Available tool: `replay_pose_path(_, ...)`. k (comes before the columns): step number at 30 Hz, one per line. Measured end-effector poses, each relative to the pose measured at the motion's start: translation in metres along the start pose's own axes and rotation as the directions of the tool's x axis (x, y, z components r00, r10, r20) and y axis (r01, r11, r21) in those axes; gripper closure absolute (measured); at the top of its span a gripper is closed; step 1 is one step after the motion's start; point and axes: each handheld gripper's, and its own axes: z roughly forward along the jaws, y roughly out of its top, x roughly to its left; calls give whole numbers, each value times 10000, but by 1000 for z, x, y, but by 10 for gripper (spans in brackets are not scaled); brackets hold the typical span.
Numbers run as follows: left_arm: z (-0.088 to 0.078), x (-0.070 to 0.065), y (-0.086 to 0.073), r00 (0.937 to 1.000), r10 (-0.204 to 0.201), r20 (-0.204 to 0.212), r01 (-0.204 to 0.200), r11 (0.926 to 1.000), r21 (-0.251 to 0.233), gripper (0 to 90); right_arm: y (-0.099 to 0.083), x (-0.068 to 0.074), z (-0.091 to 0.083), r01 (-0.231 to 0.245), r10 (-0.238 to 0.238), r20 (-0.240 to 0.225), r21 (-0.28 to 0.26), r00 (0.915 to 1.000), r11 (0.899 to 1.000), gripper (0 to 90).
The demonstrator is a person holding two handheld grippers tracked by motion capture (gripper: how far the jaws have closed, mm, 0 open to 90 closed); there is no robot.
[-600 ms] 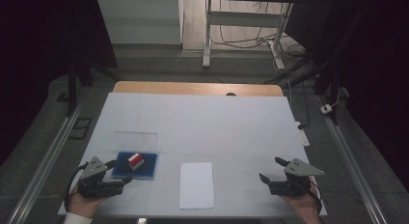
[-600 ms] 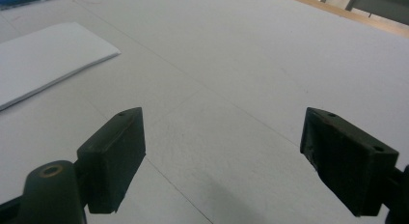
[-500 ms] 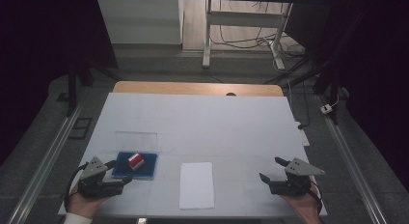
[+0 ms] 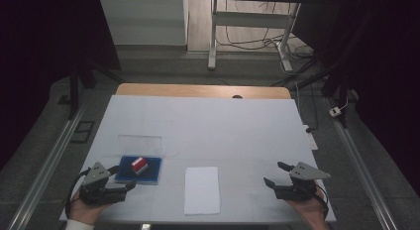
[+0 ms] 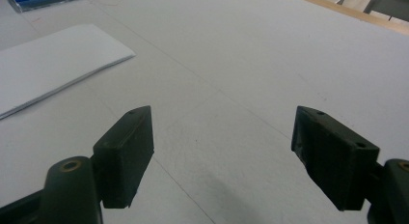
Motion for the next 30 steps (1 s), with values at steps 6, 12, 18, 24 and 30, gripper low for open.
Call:
replay_pose_path(6,0,-1,0,10000,50,-57,-50,10000,15,187,1,3,3,117,-117,-93,-44,9999,9999,239)
replay_pose_path(12,-2,-1,0,9998,-30,-174,29,10000,-42,187,1,2,5,25,-26,-110,-119,9999,9999,243)
replay_pose_path(18,-4,-1,1,9992,-251,-314,247,9996,-145,187,-2,0,4,-96,94,-243,-119,9997,9999,252)
replay_pose_path(24,-5,-2,4,9984,-258,-511,251,9996,-139,188,-4,-4,0,-269,263,-329,-182,9991,9995,255)
replay_pose_path(30,-11,0,9,9982,-235,-559,223,9995,-209,187,-8,-4,1,-372,370,-305,-41,9988,9993,256)
